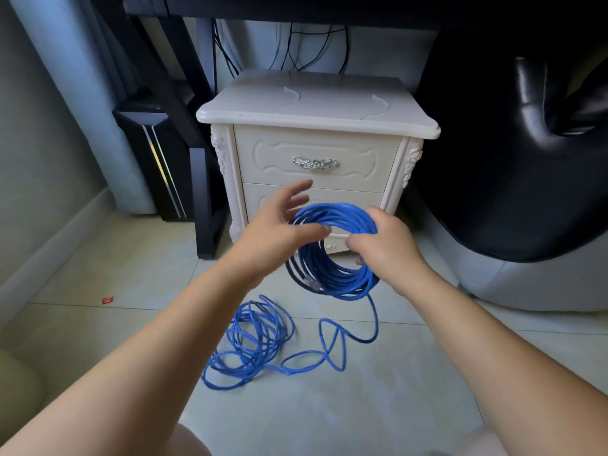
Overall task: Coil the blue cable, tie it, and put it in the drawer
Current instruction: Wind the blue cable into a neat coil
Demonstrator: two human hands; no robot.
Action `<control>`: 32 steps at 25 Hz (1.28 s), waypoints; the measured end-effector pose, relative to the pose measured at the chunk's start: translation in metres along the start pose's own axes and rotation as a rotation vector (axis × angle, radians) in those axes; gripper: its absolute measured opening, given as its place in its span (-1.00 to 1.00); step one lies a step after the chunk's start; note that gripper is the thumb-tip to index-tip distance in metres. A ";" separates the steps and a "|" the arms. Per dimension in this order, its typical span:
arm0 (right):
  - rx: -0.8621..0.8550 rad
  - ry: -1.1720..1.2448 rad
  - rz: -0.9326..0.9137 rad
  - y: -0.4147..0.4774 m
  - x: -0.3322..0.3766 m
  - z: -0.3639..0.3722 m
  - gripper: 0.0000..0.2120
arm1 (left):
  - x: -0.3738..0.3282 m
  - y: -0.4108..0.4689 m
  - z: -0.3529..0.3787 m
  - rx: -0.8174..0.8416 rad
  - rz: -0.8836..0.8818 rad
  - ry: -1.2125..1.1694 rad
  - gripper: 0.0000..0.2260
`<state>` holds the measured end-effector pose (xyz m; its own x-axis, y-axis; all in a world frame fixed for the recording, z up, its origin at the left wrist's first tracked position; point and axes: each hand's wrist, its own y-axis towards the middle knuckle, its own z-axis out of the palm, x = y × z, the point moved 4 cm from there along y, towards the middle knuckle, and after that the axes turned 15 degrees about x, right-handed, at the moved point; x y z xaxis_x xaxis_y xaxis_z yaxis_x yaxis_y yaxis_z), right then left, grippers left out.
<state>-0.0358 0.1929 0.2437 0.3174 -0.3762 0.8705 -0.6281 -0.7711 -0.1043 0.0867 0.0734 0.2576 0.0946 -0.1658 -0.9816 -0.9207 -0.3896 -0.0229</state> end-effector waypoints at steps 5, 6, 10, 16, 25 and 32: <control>0.144 -0.352 -0.186 -0.007 0.019 0.006 -0.80 | 0.001 0.001 0.009 0.087 0.090 0.490 -0.38; 0.141 -0.395 -0.207 -0.007 0.022 0.005 -0.79 | 0.002 0.003 0.009 0.082 0.074 0.469 -0.50; 0.167 -0.237 -0.197 -0.008 0.027 0.001 -0.80 | -0.004 0.006 0.006 -0.033 0.066 0.410 -0.91; 0.398 0.159 -0.100 -0.012 0.025 -0.005 -0.52 | -0.002 0.011 0.004 -0.150 0.013 0.089 -0.93; 0.368 0.313 0.040 0.002 0.000 -0.002 -0.49 | 0.011 0.010 -0.017 -0.302 -0.114 -0.293 -0.86; 0.430 0.592 -0.010 -0.005 0.011 0.001 -0.34 | 0.009 0.007 -0.025 -0.402 -0.138 -0.149 -0.97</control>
<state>-0.0282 0.1924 0.2529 -0.1922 -0.1208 0.9739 -0.2541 -0.9524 -0.1683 0.0902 0.0464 0.2531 0.1237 0.0334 -0.9918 -0.6801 -0.7250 -0.1092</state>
